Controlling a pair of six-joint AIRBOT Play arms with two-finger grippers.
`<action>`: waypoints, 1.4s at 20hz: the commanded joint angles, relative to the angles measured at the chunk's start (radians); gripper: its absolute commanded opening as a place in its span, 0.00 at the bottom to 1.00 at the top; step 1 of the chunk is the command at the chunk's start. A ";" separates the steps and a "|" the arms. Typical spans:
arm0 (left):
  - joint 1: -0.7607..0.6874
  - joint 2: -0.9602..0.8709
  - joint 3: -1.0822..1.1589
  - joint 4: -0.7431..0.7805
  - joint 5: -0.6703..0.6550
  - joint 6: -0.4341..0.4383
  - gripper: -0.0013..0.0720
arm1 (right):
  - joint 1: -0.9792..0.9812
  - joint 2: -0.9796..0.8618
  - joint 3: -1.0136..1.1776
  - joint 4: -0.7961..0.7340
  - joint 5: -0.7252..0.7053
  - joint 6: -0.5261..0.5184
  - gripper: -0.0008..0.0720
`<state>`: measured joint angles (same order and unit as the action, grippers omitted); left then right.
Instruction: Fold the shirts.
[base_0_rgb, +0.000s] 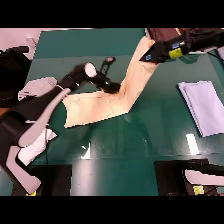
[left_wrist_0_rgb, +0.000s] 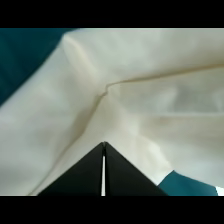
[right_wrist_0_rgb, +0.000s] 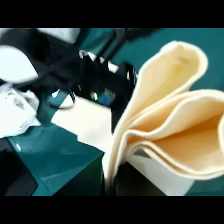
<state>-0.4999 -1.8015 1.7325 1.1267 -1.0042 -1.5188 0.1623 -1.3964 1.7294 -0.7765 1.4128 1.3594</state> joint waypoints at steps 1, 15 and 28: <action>0.138 0.168 0.033 0.179 -0.094 0.000 0.05 | 0.145 -0.073 0.063 0.050 -0.029 0.009 0.03; 0.372 0.566 0.032 0.254 -0.128 0.002 0.05 | 0.375 -0.292 0.025 -0.051 -0.228 -0.074 0.51; 0.192 0.492 -0.024 0.254 -0.051 0.009 0.05 | 0.073 -0.361 -0.476 0.194 -0.367 -0.043 0.87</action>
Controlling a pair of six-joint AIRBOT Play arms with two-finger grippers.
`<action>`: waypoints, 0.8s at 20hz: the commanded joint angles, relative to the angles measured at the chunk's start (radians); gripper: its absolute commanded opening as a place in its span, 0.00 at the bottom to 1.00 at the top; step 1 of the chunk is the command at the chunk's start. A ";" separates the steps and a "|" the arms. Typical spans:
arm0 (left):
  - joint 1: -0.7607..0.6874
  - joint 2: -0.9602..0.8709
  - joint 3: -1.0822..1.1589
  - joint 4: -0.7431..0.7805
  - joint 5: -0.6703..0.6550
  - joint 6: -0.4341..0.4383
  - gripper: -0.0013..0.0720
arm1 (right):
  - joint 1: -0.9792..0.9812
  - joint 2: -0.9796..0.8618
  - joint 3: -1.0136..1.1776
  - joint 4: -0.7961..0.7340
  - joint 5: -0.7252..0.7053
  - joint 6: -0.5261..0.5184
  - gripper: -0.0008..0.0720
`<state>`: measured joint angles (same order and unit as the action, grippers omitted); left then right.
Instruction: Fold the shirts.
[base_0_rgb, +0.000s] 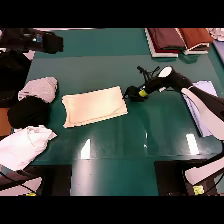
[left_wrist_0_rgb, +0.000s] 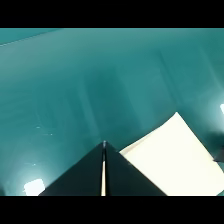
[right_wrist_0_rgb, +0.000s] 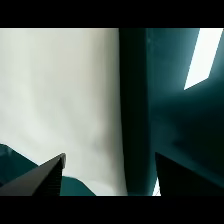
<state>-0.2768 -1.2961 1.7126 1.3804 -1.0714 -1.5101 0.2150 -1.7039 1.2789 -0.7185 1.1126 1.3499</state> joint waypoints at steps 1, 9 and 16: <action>-0.031 -0.013 -0.004 -0.006 0.024 0.000 0.05 | 0.043 -0.074 -0.018 0.161 -0.093 -0.042 0.82; -0.031 -0.013 -0.004 -0.029 0.015 -0.003 0.05 | 0.184 -0.234 0.313 0.164 -0.110 -0.105 0.03; -0.141 -0.013 -0.004 -0.048 0.053 0.000 0.05 | -0.155 0.073 0.272 -0.193 -0.090 -0.024 0.03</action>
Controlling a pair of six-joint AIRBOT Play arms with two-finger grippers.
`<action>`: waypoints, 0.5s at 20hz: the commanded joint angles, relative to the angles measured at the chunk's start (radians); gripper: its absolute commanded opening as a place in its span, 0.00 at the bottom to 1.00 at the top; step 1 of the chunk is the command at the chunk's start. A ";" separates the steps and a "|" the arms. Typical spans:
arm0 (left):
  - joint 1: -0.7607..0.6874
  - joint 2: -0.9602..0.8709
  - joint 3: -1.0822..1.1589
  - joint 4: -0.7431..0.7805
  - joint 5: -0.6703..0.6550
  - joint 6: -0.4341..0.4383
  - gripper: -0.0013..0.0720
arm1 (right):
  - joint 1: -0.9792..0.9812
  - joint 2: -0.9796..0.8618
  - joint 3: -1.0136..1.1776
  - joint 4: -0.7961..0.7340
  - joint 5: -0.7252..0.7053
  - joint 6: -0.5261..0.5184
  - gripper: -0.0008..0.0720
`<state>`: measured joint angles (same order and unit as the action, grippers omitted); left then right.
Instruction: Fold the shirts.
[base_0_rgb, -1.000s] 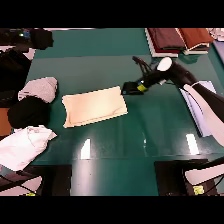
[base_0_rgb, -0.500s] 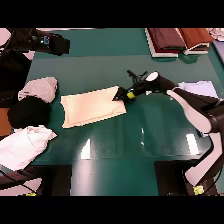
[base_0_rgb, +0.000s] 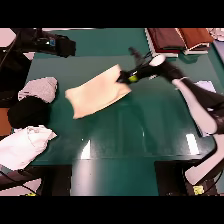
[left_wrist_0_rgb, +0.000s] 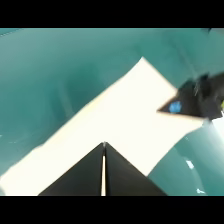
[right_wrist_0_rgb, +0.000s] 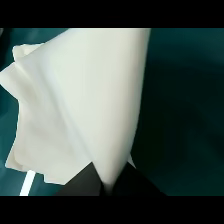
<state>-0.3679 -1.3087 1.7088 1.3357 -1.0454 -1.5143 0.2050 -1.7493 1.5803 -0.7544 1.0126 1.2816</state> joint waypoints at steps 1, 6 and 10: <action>-0.069 0.000 0.000 -0.003 0.042 0.005 0.05 | -0.225 0.171 -0.061 -0.184 0.011 0.046 0.03; -0.114 0.000 0.000 -0.005 0.114 0.003 0.05 | -0.644 0.363 -0.185 -0.208 -0.001 0.064 0.03; -0.114 0.000 0.000 -0.008 0.118 -0.004 0.05 | -0.850 0.427 -0.230 -0.207 0.002 0.065 0.03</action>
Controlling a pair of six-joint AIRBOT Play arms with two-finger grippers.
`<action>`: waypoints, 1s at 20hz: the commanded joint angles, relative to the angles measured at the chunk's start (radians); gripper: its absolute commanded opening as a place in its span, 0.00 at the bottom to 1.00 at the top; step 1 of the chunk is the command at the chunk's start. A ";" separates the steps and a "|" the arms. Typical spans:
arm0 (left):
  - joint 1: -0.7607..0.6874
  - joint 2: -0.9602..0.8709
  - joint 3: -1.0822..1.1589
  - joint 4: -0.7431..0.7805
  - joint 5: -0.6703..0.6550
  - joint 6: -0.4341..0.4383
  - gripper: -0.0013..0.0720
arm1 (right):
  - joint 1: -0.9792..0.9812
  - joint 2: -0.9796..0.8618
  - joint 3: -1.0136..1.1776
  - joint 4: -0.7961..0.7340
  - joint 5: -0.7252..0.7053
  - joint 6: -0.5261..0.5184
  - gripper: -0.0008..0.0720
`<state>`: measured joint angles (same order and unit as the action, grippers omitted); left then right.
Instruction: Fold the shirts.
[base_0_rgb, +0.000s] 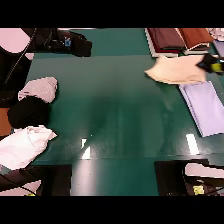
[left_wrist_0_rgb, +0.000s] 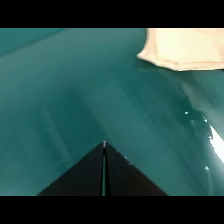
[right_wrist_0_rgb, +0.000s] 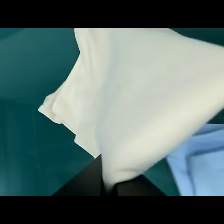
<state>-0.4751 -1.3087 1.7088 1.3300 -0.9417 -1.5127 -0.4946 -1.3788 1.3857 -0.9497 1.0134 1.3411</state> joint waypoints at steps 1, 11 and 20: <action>-0.007 0.000 0.000 -0.002 0.014 -0.006 0.05 | -0.175 0.064 -0.035 -0.011 0.005 0.006 0.03; -0.007 0.000 0.000 -0.002 -0.013 -0.005 0.05 | -0.220 0.114 0.216 -0.050 0.180 0.041 0.03; -0.007 0.000 0.000 -0.002 -0.020 -0.005 0.05 | -0.362 0.341 -0.138 -0.185 0.256 0.046 0.03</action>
<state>-0.4820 -1.3087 1.7088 1.3281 -0.9577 -1.5181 -0.8104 -1.1091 1.3655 -1.0409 1.2366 1.3853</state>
